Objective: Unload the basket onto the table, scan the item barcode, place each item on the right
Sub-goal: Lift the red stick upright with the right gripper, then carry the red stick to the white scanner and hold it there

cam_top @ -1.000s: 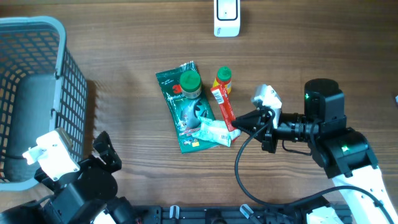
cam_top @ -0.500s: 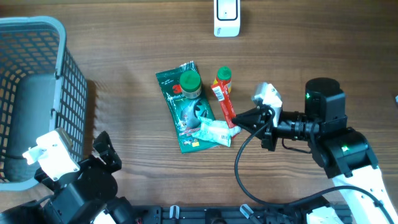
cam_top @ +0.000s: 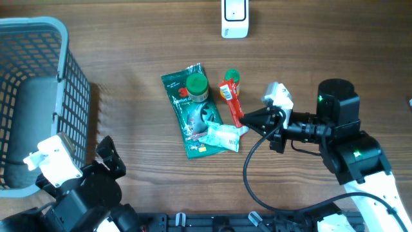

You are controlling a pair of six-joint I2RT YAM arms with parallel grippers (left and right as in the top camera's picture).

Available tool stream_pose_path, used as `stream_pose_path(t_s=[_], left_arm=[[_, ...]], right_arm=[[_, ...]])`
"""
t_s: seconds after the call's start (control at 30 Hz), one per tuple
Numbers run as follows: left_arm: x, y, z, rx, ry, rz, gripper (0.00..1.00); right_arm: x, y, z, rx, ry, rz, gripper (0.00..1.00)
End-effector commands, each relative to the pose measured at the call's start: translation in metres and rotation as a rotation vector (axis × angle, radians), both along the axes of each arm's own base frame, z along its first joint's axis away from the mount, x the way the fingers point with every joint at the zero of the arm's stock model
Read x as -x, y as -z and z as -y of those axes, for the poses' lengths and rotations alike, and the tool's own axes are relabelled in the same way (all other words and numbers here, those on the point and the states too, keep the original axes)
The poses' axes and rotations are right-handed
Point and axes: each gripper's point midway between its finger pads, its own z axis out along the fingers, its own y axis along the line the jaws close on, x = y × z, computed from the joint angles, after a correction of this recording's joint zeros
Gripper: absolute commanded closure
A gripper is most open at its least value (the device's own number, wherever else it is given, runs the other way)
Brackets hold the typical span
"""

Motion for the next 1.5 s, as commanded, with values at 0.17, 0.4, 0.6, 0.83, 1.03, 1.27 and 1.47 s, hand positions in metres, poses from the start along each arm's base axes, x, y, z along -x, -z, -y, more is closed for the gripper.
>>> stream_pose_path(t_s=[0.17,0.4,0.6,0.83,1.03,1.27,1.47], left_arm=[[0.000,0.000,-0.001,0.007,-0.016,0.004,0.00],[0.000,0.000,-0.001,0.007,-0.016,0.004,0.00],[0.000,0.000,-0.001,0.007,-0.016,0.004,0.00],[0.000,0.000,-0.001,0.007,-0.016,0.004,0.00],[0.000,0.000,-0.001,0.007,-0.016,0.004,0.00],[0.000,0.000,-0.001,0.007,-0.016,0.004,0.00],[0.000,0.000,-0.001,0.007,-0.016,0.004,0.00]], right_arm=[[0.005,-0.019,-0.004,-0.028,-0.042,0.057,0.96],[0.007,-0.018,-0.004,-0.008,-0.069,0.119,0.96],[-0.006,-0.009,0.000,0.043,-0.021,0.135,0.96],[-0.024,0.016,0.000,0.091,0.009,0.058,0.96],[-0.031,0.025,-0.001,0.106,0.018,0.036,0.96],[-0.046,-0.008,0.002,0.109,0.067,0.139,0.96],[-0.086,-0.021,0.025,0.209,0.280,0.265,0.96]])
